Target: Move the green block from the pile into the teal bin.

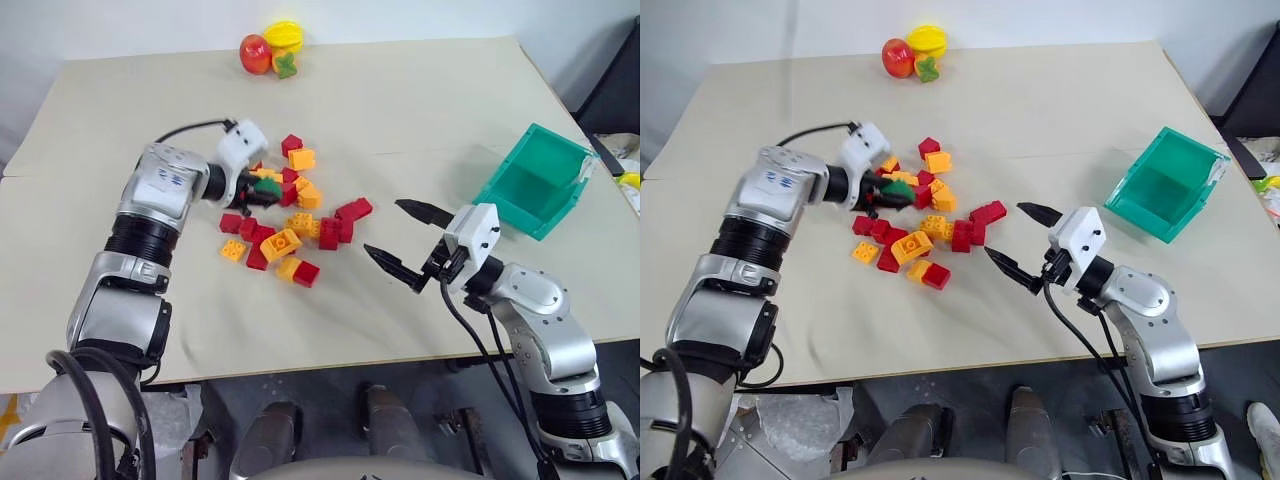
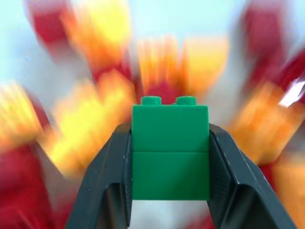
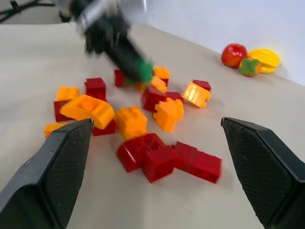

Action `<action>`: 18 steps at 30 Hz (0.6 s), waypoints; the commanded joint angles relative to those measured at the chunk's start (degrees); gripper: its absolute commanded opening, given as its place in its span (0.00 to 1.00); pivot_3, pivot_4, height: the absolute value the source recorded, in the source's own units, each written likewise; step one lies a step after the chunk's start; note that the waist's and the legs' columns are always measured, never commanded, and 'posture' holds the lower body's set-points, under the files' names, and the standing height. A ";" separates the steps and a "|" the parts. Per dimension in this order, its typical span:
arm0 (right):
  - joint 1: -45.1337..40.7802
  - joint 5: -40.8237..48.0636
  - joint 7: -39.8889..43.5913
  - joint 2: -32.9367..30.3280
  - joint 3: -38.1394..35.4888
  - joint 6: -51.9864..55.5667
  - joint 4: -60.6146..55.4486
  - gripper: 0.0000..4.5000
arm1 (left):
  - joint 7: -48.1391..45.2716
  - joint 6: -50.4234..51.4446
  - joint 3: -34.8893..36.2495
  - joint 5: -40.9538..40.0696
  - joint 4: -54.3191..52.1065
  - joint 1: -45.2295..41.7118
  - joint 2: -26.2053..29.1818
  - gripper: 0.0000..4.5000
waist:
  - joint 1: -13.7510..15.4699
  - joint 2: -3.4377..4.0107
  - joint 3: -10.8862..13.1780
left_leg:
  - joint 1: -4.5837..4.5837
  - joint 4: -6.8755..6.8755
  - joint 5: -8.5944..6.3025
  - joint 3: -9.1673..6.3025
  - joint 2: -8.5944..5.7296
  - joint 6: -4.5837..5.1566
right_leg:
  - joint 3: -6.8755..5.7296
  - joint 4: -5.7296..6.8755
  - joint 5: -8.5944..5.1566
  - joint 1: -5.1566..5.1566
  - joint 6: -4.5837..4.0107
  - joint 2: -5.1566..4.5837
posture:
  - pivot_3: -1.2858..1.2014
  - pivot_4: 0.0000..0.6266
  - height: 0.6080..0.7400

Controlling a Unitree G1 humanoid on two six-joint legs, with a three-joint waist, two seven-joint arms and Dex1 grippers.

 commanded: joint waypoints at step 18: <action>10.03 1.43 -0.55 -9.48 -17.90 1.17 -4.55 1.00 | -6.03 -22.51 -9.40 0.40 7.34 2.52 -24.33 0.94 | 0.89 -0.02 0.02 | 0.06 0.05 0.00 0.41 -0.04 0.20 | 0.25 -0.16 0.14 0.11 0.19 0.04 | 0.52 0.24 1.00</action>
